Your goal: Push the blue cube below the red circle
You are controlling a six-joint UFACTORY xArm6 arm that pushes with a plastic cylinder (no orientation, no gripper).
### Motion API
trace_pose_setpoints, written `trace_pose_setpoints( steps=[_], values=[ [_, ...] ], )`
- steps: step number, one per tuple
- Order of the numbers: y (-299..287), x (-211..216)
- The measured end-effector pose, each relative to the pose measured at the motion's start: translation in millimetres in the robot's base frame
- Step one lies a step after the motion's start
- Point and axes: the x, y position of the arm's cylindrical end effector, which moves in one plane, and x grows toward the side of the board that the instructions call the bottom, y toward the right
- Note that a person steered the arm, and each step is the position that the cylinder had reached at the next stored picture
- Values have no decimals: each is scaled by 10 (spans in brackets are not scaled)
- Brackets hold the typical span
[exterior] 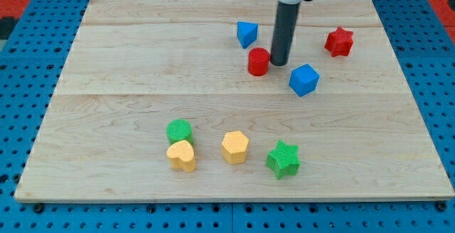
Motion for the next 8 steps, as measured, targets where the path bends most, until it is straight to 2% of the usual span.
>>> trace_pose_setpoints(
  steps=[1,3,5,6,7,8],
  values=[
    [-72,0],
    [1006,21],
    [409,513],
    [292,712],
    [583,866],
    [450,875]
  ],
)
